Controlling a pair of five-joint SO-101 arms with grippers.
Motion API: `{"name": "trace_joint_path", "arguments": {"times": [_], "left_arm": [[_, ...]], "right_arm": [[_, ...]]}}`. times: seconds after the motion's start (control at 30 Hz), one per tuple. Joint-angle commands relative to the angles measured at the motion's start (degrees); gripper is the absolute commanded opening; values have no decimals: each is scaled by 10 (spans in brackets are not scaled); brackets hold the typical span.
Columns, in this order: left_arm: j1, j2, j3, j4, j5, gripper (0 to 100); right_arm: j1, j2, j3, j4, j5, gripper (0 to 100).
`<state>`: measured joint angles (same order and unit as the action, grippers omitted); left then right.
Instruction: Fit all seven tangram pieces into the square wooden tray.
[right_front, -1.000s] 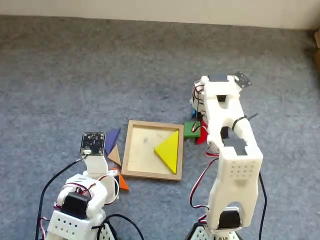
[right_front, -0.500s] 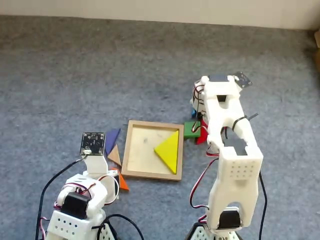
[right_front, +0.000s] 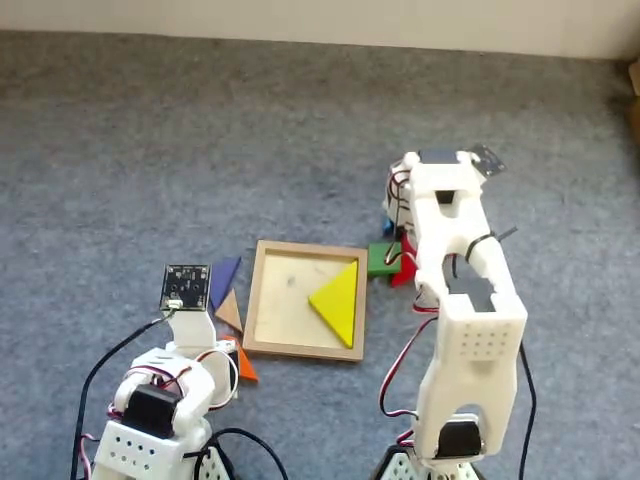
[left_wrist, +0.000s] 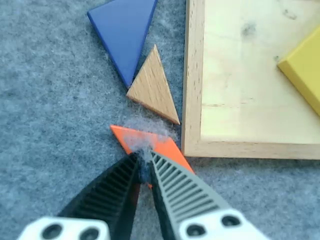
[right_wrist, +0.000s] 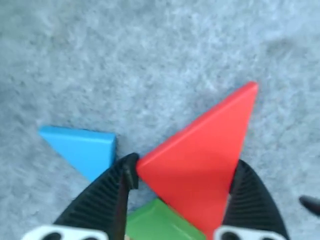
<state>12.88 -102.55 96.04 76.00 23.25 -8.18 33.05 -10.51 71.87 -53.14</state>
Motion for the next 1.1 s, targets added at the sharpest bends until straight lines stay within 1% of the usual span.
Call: {"name": "trace_joint_path", "arguments": {"times": [0.0,0.23,0.3,0.43,0.57,0.8,0.93,1.07], "left_arm": [[6,-5,12,1,-2,7],[6,-5,12,1,-2,7],[6,-5,12,1,-2,7],[6,-5,12,1,-2,7],[6,-5,12,1,-2,7],[6,-5,12,1,-2,7],[6,-5,12,1,-2,7],[6,-5,12,1,-2,7]], "right_arm": [[13,-15,7,2,5,98],[17,-16,7,5,5,98],[17,-17,3,34,6,98],[15,-27,-30,91,55,95],[15,-45,-73,121,90,95],[15,-64,-82,166,142,95],[15,-78,-80,168,159,95],[17,-81,-84,161,155,97]]}}
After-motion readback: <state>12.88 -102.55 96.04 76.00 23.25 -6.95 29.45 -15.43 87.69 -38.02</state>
